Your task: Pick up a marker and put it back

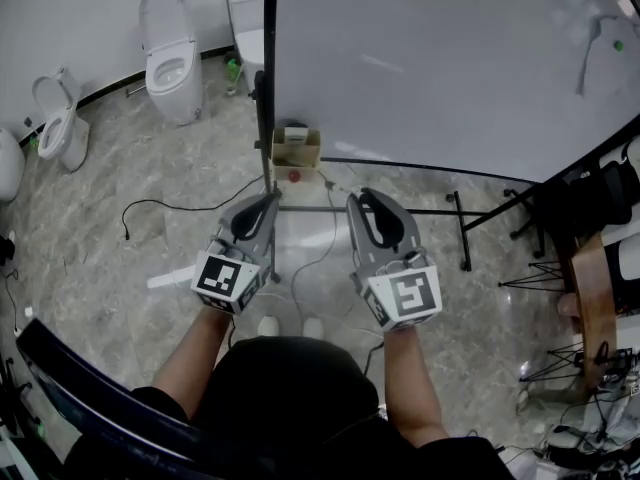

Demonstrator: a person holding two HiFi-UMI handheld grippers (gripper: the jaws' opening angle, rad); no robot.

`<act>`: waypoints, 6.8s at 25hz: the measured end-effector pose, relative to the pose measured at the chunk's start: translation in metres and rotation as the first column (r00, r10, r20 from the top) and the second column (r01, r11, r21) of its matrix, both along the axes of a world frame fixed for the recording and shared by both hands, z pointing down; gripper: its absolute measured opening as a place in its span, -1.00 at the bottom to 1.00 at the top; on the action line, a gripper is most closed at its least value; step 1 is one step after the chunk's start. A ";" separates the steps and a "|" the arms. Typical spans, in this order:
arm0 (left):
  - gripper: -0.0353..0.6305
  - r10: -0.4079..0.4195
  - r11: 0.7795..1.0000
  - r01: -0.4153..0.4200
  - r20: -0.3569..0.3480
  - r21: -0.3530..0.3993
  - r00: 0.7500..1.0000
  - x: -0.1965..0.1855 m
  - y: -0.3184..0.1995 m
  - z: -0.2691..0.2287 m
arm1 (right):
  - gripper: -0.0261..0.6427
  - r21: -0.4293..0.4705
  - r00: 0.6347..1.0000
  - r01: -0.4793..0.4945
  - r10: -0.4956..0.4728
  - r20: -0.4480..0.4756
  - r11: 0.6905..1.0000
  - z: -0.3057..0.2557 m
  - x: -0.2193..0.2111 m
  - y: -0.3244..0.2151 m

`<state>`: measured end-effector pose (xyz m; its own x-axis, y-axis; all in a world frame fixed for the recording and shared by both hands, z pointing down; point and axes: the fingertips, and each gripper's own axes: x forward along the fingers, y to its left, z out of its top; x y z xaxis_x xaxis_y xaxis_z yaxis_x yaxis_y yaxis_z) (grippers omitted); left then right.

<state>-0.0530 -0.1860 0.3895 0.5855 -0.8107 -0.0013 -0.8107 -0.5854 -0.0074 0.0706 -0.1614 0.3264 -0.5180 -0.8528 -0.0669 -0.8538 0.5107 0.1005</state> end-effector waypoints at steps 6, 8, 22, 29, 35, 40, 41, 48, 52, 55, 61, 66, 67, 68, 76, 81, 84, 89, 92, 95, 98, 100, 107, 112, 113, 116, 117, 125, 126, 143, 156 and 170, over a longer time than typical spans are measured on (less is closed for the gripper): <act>-0.88 0.022 1.000 -0.022 -0.027 0.015 0.999 0.003 0.007 0.000 | -0.69 0.005 1.000 -0.001 0.001 0.001 1.000 -0.003 -0.002 0.009; -0.89 0.026 1.000 -0.025 -0.019 0.017 0.999 0.003 0.009 0.000 | -0.69 0.004 1.000 -0.001 0.001 0.001 1.000 -0.003 -0.003 0.010; -0.88 0.015 1.000 -0.014 -0.044 0.025 0.999 -0.004 0.016 -0.006 | -0.69 0.007 1.000 0.009 -0.010 0.006 1.000 -0.004 -0.008 0.012; -0.88 -0.006 1.000 0.006 -0.027 0.010 1.000 -0.008 0.012 -0.003 | -0.69 0.001 1.000 0.011 -0.011 0.006 1.000 0.000 -0.008 0.007; -0.88 0.006 1.000 -0.005 -0.039 0.023 0.999 -0.006 0.006 -0.003 | -0.69 -0.010 1.000 0.018 -0.018 0.000 1.000 0.008 -0.009 -0.005; -0.88 -0.020 1.000 0.020 -0.040 0.009 0.999 -0.012 -0.001 0.001 | -0.69 -0.027 1.000 0.019 -0.019 -0.003 0.999 0.017 -0.010 -0.025; -0.88 -0.019 1.000 0.020 -0.043 0.010 0.999 -0.013 -0.003 0.002 | -0.69 -0.033 1.000 0.018 -0.018 -0.005 0.999 0.020 -0.010 -0.030; -0.88 -0.042 0.999 0.042 -0.041 0.000 0.998 -0.021 -0.020 0.007 | -0.69 -0.068 1.000 0.015 -0.017 -0.021 0.998 0.044 -0.009 -0.067; -0.88 -0.056 0.998 0.055 -0.033 -0.008 0.998 -0.024 -0.030 0.012 | -0.69 -0.085 1.000 0.022 -0.023 -0.014 0.996 0.052 -0.011 -0.084; -0.88 -0.066 0.998 0.065 -0.033 -0.016 0.997 -0.025 -0.037 0.015 | -0.69 -0.096 0.999 0.029 -0.031 -0.019 0.995 0.060 -0.013 -0.098; -0.88 -0.086 0.996 0.085 -0.034 -0.018 0.996 -0.030 -0.051 0.016 | -0.69 -0.133 0.998 0.036 -0.042 -0.041 0.990 0.085 -0.018 -0.129; -0.88 -0.114 0.993 0.113 -0.033 -0.025 0.993 -0.038 -0.060 0.019 | -0.69 -0.179 0.997 0.046 -0.057 -0.055 0.983 0.110 -0.024 -0.151; -0.88 -0.120 0.992 0.119 -0.032 -0.027 0.992 -0.040 -0.061 0.020 | -0.69 -0.188 0.997 0.048 -0.060 -0.058 0.981 0.116 -0.025 -0.154; -0.88 -0.126 0.992 0.125 -0.030 -0.029 0.992 -0.041 -0.062 0.021 | -0.69 -0.196 0.996 0.049 -0.062 -0.060 0.979 0.121 -0.026 -0.157; -0.88 -0.170 0.985 0.169 -0.026 -0.040 0.985 -0.055 -0.065 0.024 | -0.69 -0.253 0.994 0.056 -0.079 -0.081 0.966 0.156 -0.036 -0.171; -0.88 -0.188 0.982 0.187 -0.017 -0.039 0.982 -0.061 -0.064 0.026 | -0.69 -0.266 0.993 0.053 -0.078 -0.086 0.963 0.167 -0.037 -0.175; -0.88 -0.198 0.980 0.197 -0.015 -0.040 0.980 -0.064 -0.062 0.025 | -0.69 -0.269 0.993 0.051 -0.077 -0.088 0.962 0.171 -0.039 -0.175; -0.88 -0.206 0.978 0.205 -0.012 -0.040 0.978 -0.067 -0.059 0.024 | -0.69 -0.274 0.994 0.038 -0.063 -0.085 0.961 0.176 -0.037 -0.175; -0.88 -0.204 0.978 0.203 -0.010 -0.039 0.979 -0.067 -0.058 0.025 | -0.69 -0.279 0.995 0.035 -0.059 -0.078 0.960 0.178 -0.036 -0.175; -0.88 -0.202 0.979 0.201 -0.011 -0.039 0.979 -0.066 -0.057 0.023 | -0.69 -0.285 0.995 0.029 -0.055 -0.083 0.958 0.179 -0.034 -0.173; -0.88 -0.200 0.979 0.200 -0.010 -0.036 0.980 -0.066 -0.056 0.023 | -0.69 -0.292 0.996 0.022 -0.048 -0.082 0.956 0.182 -0.031 -0.172; -0.88 -0.199 0.979 0.198 -0.008 -0.036 0.980 -0.066 -0.056 0.024 | -0.69 -0.297 0.996 0.021 -0.045 -0.077 0.955 0.183 -0.030 -0.173; -0.88 -0.192 0.981 0.191 -0.005 -0.035 0.981 -0.065 -0.052 0.023 | -0.61 -0.313 0.994 0.024 -0.055 -0.091 0.949 0.187 -0.028 -0.168; -0.88 -0.186 0.982 0.186 -0.005 -0.029 0.982 -0.064 -0.048 0.020 | -0.61 -0.309 0.995 0.021 -0.050 -0.089 0.951 0.183 -0.027 -0.162; -0.88 -0.184 0.982 0.184 -0.005 -0.028 0.983 -0.064 -0.048 0.020 | -0.61 -0.306 0.995 0.020 -0.049 -0.088 0.952 0.182 -0.026 -0.161; -0.88 -0.176 0.984 0.176 -0.007 -0.025 0.984 -0.061 -0.046 0.018 | -0.61 -0.299 0.995 0.016 -0.044 -0.087 0.954 0.178 -0.024 -0.156; -0.88 -0.173 0.985 0.173 -0.008 -0.024 0.985 -0.060 -0.045 0.018 | -0.61 -0.296 0.995 0.015 -0.042 -0.087 0.955 0.176 -0.023 -0.155; -0.88 -0.138 0.990 0.138 -0.015 -0.014 0.990 -0.050 -0.039 0.012 | -0.61 -0.264 0.997 0.009 -0.027 -0.066 0.964 0.155 -0.016 -0.137; -0.88 -0.134 0.991 0.134 -0.016 -0.012 0.991 -0.048 -0.038 0.011 | -0.61 -0.259 0.998 0.010 -0.028 -0.064 0.966 0.152 -0.015 -0.134; -0.88 -0.054 0.999 0.054 -0.017 0.008 0.998 -0.020 -0.018 0.004 | -0.75 -0.178 1.000 0.012 -0.016 -0.018 0.984 0.104 -0.002 -0.085; -0.88 0.003 1.000 -0.003 -0.022 0.013 1.000 -0.001 -0.012 0.001 | -0.83 -0.120 1.000 0.025 -0.024 0.013 0.992 0.070 -0.001 -0.053; -0.88 0.039 0.999 -0.038 -0.023 0.016 0.999 0.005 -0.008 -0.006 | -0.89 -0.079 0.999 0.011 -0.008 0.042 0.997 0.043 0.006 -0.025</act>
